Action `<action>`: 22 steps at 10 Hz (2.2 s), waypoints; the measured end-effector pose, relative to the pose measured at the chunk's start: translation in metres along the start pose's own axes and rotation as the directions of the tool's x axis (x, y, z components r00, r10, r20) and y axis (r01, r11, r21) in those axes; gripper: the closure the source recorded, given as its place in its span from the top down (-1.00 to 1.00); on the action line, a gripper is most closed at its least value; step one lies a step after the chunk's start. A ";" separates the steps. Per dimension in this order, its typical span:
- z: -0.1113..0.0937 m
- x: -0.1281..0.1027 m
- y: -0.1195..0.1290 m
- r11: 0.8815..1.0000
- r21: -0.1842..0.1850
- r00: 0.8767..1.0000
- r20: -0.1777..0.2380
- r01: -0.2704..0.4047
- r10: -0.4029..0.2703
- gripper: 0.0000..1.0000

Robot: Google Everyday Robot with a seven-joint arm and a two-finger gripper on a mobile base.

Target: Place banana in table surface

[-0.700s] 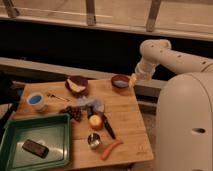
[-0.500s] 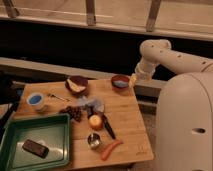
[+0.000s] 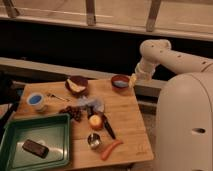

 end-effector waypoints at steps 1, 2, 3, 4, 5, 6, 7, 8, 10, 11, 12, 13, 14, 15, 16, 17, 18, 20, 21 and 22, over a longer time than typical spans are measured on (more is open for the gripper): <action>0.000 0.000 0.000 1.000 0.000 1.000 0.000 0.000 0.000 0.26; 0.000 0.000 0.000 1.000 0.000 1.000 0.000 0.000 0.000 0.26; 0.000 0.000 0.000 1.000 0.000 1.000 0.000 0.000 0.000 0.26; 0.000 0.000 0.000 1.000 0.000 1.000 0.000 0.000 0.000 0.26; 0.000 0.000 0.000 1.000 0.000 1.000 0.000 0.000 0.000 0.26; 0.000 0.000 0.000 1.000 0.000 1.000 0.000 0.000 0.000 0.26; 0.000 0.000 0.000 1.000 0.000 1.000 0.000 0.000 0.000 0.26; 0.000 0.000 0.000 1.000 0.000 1.000 0.000 0.000 0.000 0.26; 0.000 0.000 0.000 1.000 0.000 1.000 0.000 0.000 0.000 0.26; 0.000 0.000 0.000 1.000 0.000 1.000 0.000 0.000 0.000 0.26; 0.000 0.000 0.000 1.000 0.000 1.000 0.000 0.000 0.000 0.26; 0.000 0.000 0.000 1.000 0.001 1.000 0.001 0.002 -0.002 0.26; -0.001 0.000 0.001 1.000 0.004 1.000 0.011 0.012 -0.012 0.26; -0.004 -0.002 0.006 0.999 0.006 0.999 0.038 0.037 -0.037 0.26; -0.006 -0.005 0.014 0.998 0.010 0.996 0.068 0.064 -0.065 0.26; -0.008 -0.012 0.031 0.995 0.005 0.991 0.096 0.096 -0.096 0.26; -0.007 -0.022 0.050 0.991 0.002 0.984 0.117 0.132 -0.131 0.26; -0.005 -0.042 0.092 0.979 -0.010 0.968 0.151 0.206 -0.202 0.26; -0.004 -0.053 0.117 0.967 -0.015 0.955 0.164 0.255 -0.249 0.26; -0.004 -0.061 0.134 0.958 -0.020 0.944 0.174 0.287 -0.279 0.26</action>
